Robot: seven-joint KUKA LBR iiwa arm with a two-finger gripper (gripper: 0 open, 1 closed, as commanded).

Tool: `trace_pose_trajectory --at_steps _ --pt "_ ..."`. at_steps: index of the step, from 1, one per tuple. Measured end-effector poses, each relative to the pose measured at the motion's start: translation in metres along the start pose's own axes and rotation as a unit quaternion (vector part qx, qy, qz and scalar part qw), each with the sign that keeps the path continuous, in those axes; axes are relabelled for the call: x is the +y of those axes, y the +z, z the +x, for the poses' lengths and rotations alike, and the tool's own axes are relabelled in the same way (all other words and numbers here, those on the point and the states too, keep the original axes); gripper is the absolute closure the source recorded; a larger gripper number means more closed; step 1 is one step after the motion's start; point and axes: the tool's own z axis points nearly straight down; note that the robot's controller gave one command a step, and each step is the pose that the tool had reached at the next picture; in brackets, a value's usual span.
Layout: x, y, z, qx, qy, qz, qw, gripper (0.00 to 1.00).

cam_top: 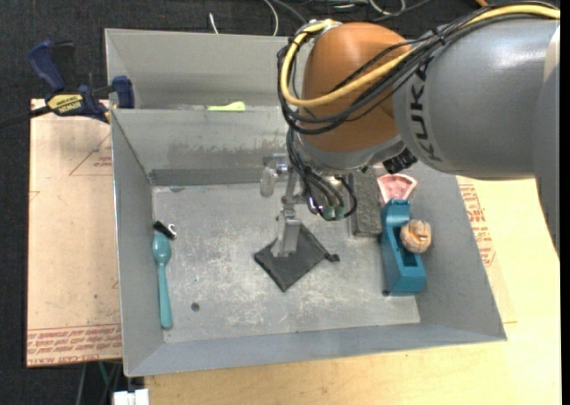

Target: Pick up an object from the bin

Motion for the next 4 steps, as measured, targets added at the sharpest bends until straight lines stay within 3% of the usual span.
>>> trace_pose_trajectory --at_steps 1,2,3,4 --pt "0.000 0.000 0.000 0.0000 0.000 0.000 1.0000 0.00" --pt "-0.057 0.044 0.003 -0.0022 0.016 -0.001 0.9999 0.00" --pt "-0.077 0.114 -0.024 -0.0064 0.013 -0.001 0.9999 0.00" --pt "-0.109 0.138 0.003 -0.0048 -0.075 0.000 0.9972 1.00"
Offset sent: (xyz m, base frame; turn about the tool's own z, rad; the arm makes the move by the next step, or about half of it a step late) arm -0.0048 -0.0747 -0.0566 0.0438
